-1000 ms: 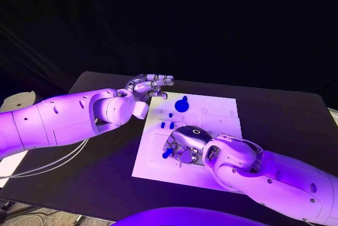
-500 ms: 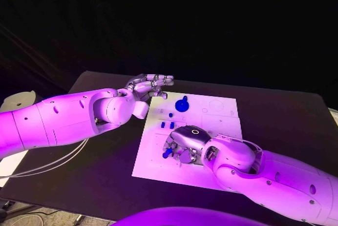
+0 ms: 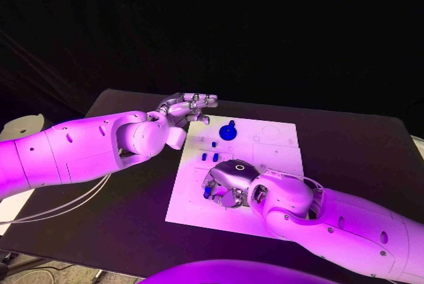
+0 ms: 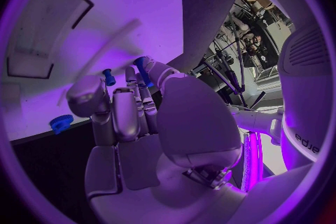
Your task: Assemble the parts on the task board
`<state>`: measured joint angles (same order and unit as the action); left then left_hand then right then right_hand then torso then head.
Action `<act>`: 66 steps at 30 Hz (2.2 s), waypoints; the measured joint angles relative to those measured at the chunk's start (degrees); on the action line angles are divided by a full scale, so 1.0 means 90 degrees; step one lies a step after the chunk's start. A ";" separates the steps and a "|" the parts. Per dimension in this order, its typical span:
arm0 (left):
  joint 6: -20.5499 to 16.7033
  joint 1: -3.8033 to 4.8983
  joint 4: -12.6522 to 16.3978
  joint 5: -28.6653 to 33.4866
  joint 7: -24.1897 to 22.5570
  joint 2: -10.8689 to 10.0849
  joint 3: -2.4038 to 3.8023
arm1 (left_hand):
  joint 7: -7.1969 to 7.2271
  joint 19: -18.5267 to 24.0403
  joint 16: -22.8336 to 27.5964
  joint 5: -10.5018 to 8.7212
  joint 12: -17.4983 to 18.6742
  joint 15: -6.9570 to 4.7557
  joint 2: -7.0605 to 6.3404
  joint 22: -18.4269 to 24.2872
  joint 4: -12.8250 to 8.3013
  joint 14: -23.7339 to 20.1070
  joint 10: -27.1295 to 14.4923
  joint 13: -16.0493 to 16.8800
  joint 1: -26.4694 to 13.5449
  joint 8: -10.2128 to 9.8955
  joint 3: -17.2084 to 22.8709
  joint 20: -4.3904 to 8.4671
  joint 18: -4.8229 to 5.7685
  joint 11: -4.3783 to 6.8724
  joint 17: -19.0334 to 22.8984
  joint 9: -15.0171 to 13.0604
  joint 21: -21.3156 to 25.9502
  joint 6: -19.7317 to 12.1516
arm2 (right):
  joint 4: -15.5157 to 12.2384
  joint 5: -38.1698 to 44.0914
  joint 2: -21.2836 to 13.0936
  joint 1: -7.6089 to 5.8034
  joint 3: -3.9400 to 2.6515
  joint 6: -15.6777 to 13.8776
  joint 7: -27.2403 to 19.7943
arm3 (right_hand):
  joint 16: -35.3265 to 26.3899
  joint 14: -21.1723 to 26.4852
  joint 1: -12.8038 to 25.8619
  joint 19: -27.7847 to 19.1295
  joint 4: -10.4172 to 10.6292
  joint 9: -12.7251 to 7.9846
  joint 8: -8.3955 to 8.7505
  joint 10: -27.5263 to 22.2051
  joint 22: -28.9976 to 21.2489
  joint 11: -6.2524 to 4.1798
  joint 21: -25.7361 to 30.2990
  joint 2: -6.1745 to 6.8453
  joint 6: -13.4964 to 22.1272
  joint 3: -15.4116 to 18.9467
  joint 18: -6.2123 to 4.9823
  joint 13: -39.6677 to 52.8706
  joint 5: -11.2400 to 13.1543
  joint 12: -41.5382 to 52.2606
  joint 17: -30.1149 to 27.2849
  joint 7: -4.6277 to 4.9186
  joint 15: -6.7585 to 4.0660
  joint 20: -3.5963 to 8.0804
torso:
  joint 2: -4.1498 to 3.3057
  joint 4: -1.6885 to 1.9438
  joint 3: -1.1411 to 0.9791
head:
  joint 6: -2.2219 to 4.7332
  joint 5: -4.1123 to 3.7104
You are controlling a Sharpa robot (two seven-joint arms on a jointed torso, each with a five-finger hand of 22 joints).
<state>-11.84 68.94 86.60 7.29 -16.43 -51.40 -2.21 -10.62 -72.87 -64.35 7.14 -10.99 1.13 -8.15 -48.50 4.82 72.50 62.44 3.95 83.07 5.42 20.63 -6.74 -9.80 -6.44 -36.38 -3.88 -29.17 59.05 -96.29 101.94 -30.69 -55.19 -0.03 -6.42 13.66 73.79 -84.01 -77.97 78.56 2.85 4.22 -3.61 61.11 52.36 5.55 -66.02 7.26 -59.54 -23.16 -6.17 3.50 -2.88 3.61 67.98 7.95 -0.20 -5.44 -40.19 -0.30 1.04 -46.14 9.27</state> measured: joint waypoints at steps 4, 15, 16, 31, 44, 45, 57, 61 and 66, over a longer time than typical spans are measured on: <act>0.0001 0.0000 0.0002 0.0000 0.0004 -0.0002 0.0000 | 0.0000 0.0000 0.0000 0.0000 0.0000 0.0000 0.0000 0.0002 0.0000 0.0000 0.0000 0.0000 0.0000 0.0000 0.0000 0.0000 0.0000 0.0000 0.0000 0.0000 0.0000 0.0000 | 0.0001 0.0001 0.0002 0.0000 0.0008 -0.0017 0.0001 | 0.0000 0.0006 0.0000 -0.0022 -0.0012 -0.0012 0.0000 -0.0129 -0.0017 0.0011 0.0000 0.0000 0.0077 0.0083 0.0000 -0.0001 0.0000 0.0000 -0.0009 -0.0009 0.0006 -0.0022 | 0.0000 0.0000 0.0001 | -0.0001 0.0000; 0.0006 0.0000 0.0005 0.0000 0.0016 -0.0012 0.0000 | -0.0023 0.0000 0.0025 0.0000 0.0000 0.0022 0.0000 0.0005 -0.0018 -0.0022 0.0000 0.0000 0.0000 0.0025 0.0018 0.0000 0.0000 0.0000 0.0016 0.0000 0.0000 -0.0024 | -0.0150 -0.0030 -0.0209 0.0004 0.0013 -0.0446 -0.0035 | -0.0163 -0.0001 0.0062 -0.0161 0.0039 -0.0063 0.0000 -0.1024 -0.0406 0.0182 0.0290 0.0089 0.0872 0.0869 -0.0101 0.0025 0.0000 0.0061 -0.0262 -0.0033 0.0160 -0.0162 | -0.0001 0.0001 -0.0004 | 0.0026 -0.0034; 0.0008 0.0000 0.0005 0.0000 0.0017 -0.0013 0.0000 | -0.0023 0.0000 0.0025 0.0000 0.0000 0.0022 0.0000 0.0005 -0.0018 -0.0022 0.0000 0.0000 0.0000 0.0025 0.0018 0.0000 0.0000 0.0000 0.0016 0.0000 0.0000 -0.0024 | -0.0202 -0.0043 -0.0278 0.0006 0.0002 -0.0536 -0.0047 | -0.0163 -0.0001 0.0048 -0.0161 0.0042 -0.0060 0.0000 -0.1024 -0.0406 0.0182 0.0290 0.0101 0.0872 0.0913 -0.0102 0.0029 0.0000 0.0093 -0.0262 -0.0033 0.0160 -0.0162 | -0.0001 0.0000 -0.0007 | 0.0034 -0.0040; 0.0023 0.0000 0.0106 0.0000 0.0035 -0.0120 -0.0001 | -0.0023 0.0000 0.0025 0.0000 0.0000 0.0022 0.0000 0.0004 -0.0018 -0.0022 0.0000 0.0000 0.0000 0.0025 0.0018 0.0000 0.0000 0.0000 0.0022 0.0000 0.0000 -0.0023 | -0.1378 -0.2053 -0.2730 -0.0255 -0.0221 -0.1757 -0.0027 | 0.0504 -0.0005 0.0151 0.0359 0.0345 0.0057 -0.0335 0.1810 0.0892 -0.0373 -0.0629 -0.0076 -0.0041 0.1291 0.0003 0.0663 -0.0252 0.1655 0.0529 -0.0102 -0.0212 0.0173 | 0.0058 -0.0132 0.0007 | 0.0185 -0.0365; 0.0024 0.0001 0.0211 -0.0001 0.0042 -0.0157 -0.0001 | -0.0022 0.0000 0.0025 0.0000 0.0000 0.0022 -0.0026 0.0004 -0.0018 -0.0022 -0.0023 0.0000 -0.0026 0.0024 0.0018 0.0000 0.0001 -0.0023 0.0027 0.0000 0.0000 -0.0023 | -0.1889 -0.2572 -0.3587 0.0016 -0.0117 -0.1834 0.1188 | 0.1089 0.0010 0.0748 0.0502 0.1398 0.0270 -0.0918 0.2092 0.1641 -0.0546 -0.1163 -0.0162 -0.0105 0.2703 0.0101 0.6542 -0.1267 0.6991 0.0774 -0.0284 -0.0379 0.0343 | 0.0089 -0.0336 0.0013 | 0.0206 -0.0562; 0.0024 0.0001 0.0212 -0.0001 0.0042 -0.0157 -0.0001 | -0.0023 0.0000 0.0025 0.0000 0.0000 0.0022 -0.0026 0.0004 -0.0018 -0.0022 -0.0023 0.0000 -0.0026 0.0024 0.0018 0.0000 0.0000 -0.0023 0.0027 0.0000 0.0000 -0.0023 | -0.1890 -0.2524 -0.3580 0.0024 -0.0113 -0.1821 0.1280 | 0.1105 0.0010 0.0768 0.0502 0.1462 0.0286 -0.0953 0.2091 0.1661 -0.0546 -0.1171 -0.0178 -0.0104 0.2808 0.0101 0.6650 -0.1308 0.7065 0.0774 -0.0284 -0.0379 0.0343 | 0.0090 -0.0341 0.0012 | 0.0205 -0.0568; 0.0027 0.0000 0.0217 -0.0002 0.0045 -0.0165 -0.0001 | -0.0022 0.0000 0.0025 0.0000 0.0000 0.0022 -0.0026 0.0009 -0.0018 -0.0022 -0.0023 0.0000 -0.0026 0.0024 0.0018 0.0000 0.0000 -0.0023 0.0027 0.0000 0.0024 -0.0023 | -0.1709 -0.1942 -0.3222 0.0144 -0.0096 -0.1639 0.1942 | 0.1120 0.0010 0.0824 0.0502 0.1527 0.0336 -0.1025 0.2081 0.1686 -0.0536 -0.1171 -0.0187 -0.0082 0.3021 0.0101 0.6903 -0.1320 0.7210 0.0773 -0.0305 -0.0378 0.0343 | 0.0097 -0.0307 0.0023 | 0.0182 -0.0556; 0.0029 -0.0001 0.0214 -0.0002 0.0046 -0.0167 -0.0003 | -0.0022 0.0000 0.0025 0.0000 0.0000 0.0022 -0.0026 0.0009 -0.0018 -0.0022 -0.0023 0.0000 -0.0026 0.0024 0.0018 0.0000 0.0000 -0.0023 0.0027 0.0000 0.0024 -0.0023 | -0.1626 -0.1821 -0.3111 0.0164 -0.0096 -0.1566 0.2017 | 0.1121 0.0010 0.0824 0.0502 0.1510 0.0345 -0.1051 0.2081 0.1694 -0.0536 -0.1171 -0.0188 -0.0082 0.3038 0.0101 0.6938 -0.1320 0.7210 0.0773 -0.0305 -0.0378 0.0342 | 0.0098 -0.0301 0.0029 | 0.0182 -0.0546; 0.0033 -0.0001 0.0214 -0.0003 0.0049 -0.0167 -0.0003 | -0.0022 0.0000 0.0025 0.0000 0.0000 0.0022 -0.0026 0.0008 -0.0018 -0.0022 -0.0023 0.0000 -0.0026 0.0024 0.0018 0.0000 0.0000 -0.0023 0.0027 0.0000 0.0024 -0.0023 | -0.1517 -0.1668 -0.3013 0.0186 -0.0096 -0.1434 0.2088 | 0.1146 0.0010 0.0822 0.0502 0.1522 0.0351 -0.1051 0.2081 0.1700 -0.0536 -0.1175 -0.0189 -0.0082 0.3050 0.0101 0.6973 -0.1320 0.7235 0.0772 -0.0305 -0.0378 0.0342 | 0.0098 -0.0295 0.0032 | 0.0177 -0.0536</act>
<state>-11.54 68.94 88.53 7.26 -15.98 -52.90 -2.24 -10.82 -72.87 -64.13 7.14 -10.98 1.33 -8.39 -48.43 4.66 72.30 62.24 3.95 82.84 5.63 20.79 -6.74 -9.80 -6.64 -36.14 -3.88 -28.96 58.85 -109.94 86.93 -57.80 -53.51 -0.89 -19.33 32.44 84.11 -83.92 -70.57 83.08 16.55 7.39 -13.07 79.84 67.66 0.73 -76.59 5.56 -60.28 4.29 -5.26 66.26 -14.77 68.73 74.93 5.21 -3.60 -2.36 -39.31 -2.96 1.33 -44.55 4.45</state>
